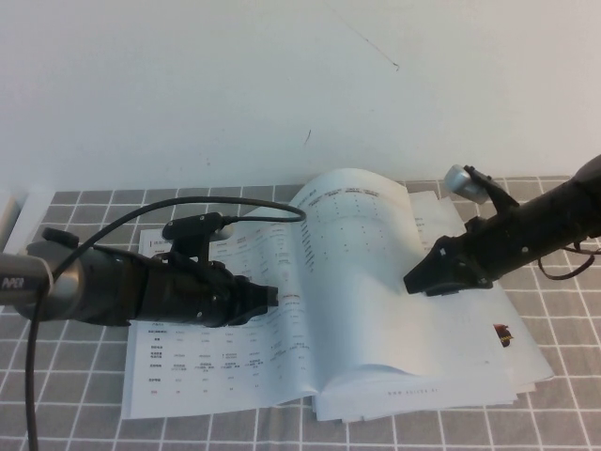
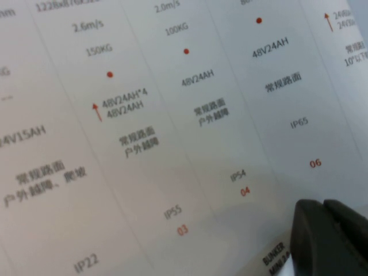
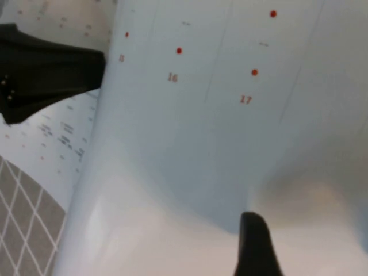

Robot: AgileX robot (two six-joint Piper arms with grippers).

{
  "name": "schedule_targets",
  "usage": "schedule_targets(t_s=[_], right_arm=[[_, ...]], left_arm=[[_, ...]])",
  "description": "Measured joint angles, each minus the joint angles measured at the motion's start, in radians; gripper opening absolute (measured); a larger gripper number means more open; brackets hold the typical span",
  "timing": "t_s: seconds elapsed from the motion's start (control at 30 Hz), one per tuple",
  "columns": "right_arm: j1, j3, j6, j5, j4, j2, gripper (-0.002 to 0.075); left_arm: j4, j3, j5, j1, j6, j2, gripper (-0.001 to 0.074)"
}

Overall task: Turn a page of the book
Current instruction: Open the closed book

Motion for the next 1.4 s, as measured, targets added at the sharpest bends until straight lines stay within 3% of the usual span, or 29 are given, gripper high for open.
schedule_targets(t_s=[0.67,1.0,1.4], right_arm=[[0.034,0.012,-0.188,0.178,0.314,0.034,0.0409],[0.104,0.012,-0.227,0.189,0.369,0.034,0.0409],[0.11,0.008,-0.272,0.191,0.46,0.034,0.0408]], left_arm=[[-0.01,-0.001,0.004,0.0,0.0,0.004,-0.0004],[-0.03,-0.001,0.006,0.0,0.002,0.006,-0.0004],[-0.056,-0.001,0.008,0.0,0.006,0.008,-0.0004]])
